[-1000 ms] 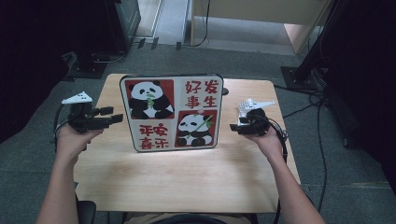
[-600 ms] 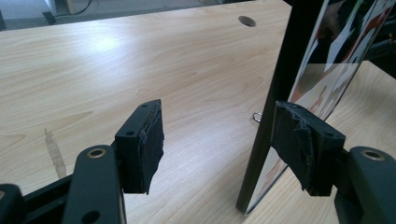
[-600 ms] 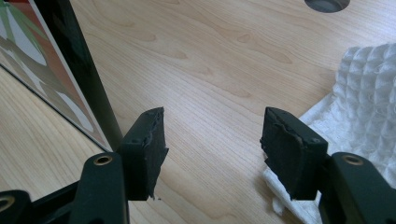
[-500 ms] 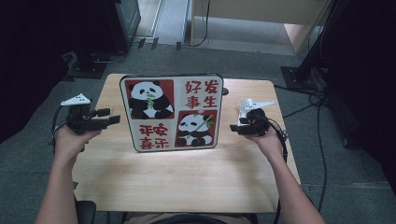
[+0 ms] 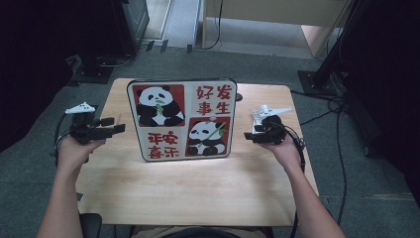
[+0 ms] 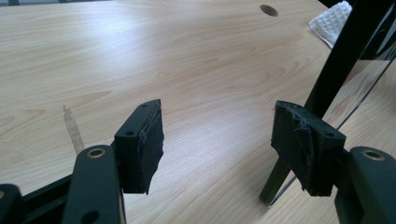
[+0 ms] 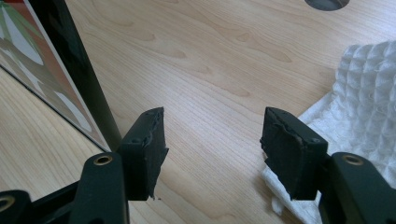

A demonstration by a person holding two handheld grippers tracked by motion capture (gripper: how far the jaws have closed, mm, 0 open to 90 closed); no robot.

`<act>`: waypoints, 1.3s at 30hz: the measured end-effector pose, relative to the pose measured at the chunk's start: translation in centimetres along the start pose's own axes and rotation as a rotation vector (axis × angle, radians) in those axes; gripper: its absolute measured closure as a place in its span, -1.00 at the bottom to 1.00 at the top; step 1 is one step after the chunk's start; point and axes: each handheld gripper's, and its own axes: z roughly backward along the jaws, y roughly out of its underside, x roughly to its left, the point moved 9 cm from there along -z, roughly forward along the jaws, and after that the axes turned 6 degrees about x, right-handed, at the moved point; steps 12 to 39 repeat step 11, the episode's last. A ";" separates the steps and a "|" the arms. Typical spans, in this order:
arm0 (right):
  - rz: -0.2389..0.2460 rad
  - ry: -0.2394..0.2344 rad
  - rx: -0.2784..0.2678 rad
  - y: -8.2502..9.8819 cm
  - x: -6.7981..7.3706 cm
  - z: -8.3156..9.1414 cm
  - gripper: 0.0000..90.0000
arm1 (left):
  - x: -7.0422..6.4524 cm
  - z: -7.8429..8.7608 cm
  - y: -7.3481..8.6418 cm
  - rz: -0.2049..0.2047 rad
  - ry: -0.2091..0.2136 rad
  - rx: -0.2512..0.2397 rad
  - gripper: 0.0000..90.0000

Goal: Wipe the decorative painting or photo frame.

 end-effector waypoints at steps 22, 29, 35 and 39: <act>-0.006 0.001 0.002 0.0 -0.1 -0.1 -0.12 | 0.1 -0.2 0.4 -0.006 -0.003 -0.003 -0.08; -0.006 0.001 0.002 0.0 -0.1 -0.1 -0.12 | 0.1 -0.2 0.4 -0.006 -0.003 -0.003 -0.08; -0.006 0.001 0.002 0.0 -0.1 -0.1 -0.12 | 0.1 -0.2 0.4 -0.006 -0.003 -0.003 -0.08; -0.006 0.001 0.002 0.0 -0.1 -0.1 -0.12 | 0.1 -0.2 0.4 -0.006 -0.003 -0.003 -0.08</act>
